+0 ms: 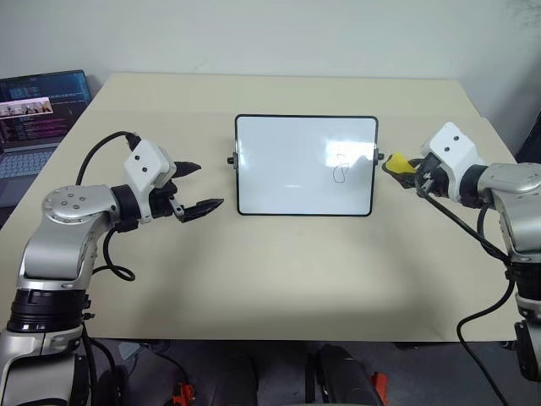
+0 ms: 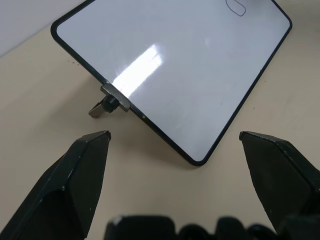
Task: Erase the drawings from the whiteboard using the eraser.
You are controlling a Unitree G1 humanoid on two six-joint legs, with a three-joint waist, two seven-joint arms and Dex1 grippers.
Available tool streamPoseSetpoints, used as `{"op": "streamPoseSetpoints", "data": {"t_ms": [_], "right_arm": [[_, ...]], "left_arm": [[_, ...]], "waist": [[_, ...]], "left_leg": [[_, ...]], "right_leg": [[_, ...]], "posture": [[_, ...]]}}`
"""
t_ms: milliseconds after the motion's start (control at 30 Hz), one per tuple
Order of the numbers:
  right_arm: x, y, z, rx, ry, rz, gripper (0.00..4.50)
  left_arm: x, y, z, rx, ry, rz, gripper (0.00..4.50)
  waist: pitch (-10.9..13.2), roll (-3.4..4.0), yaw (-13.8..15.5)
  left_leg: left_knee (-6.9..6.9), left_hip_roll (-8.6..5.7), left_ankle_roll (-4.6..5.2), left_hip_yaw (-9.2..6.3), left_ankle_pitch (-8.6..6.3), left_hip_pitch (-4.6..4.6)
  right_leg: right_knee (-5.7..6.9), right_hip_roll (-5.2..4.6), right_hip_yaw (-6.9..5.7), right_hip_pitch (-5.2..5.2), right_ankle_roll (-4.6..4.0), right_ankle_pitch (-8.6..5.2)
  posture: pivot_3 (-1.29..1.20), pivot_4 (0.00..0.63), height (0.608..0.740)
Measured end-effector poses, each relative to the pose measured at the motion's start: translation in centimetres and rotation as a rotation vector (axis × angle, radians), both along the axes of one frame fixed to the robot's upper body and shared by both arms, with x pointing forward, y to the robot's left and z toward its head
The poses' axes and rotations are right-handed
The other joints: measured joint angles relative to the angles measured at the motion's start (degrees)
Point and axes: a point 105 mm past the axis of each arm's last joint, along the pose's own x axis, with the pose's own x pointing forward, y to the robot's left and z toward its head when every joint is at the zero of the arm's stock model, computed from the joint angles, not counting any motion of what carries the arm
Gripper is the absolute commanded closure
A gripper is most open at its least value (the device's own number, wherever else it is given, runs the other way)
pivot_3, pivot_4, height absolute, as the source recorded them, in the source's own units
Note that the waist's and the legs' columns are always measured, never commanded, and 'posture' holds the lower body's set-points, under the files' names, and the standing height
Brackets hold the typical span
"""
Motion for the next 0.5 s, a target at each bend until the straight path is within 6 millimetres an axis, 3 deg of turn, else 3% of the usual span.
{"op": "streamPoseSetpoints", "data": {"t_ms": [500], "right_arm": [[0.16,0.91,0.43,0.019,-0.021,0.033,3.53]], "left_arm": [[0.06,0.02,0.09,-0.002,-0.005,0.007,0.00]], "waist": [[0.00,0.00,0.02]], "left_leg": [[0.06,0.00,0.00,-0.01,0.00,0.00]], "right_leg": [[0.06,0.00,0.00,0.01,0.00,0.00]], "posture": [[0.00,0.150,0.740]]}}
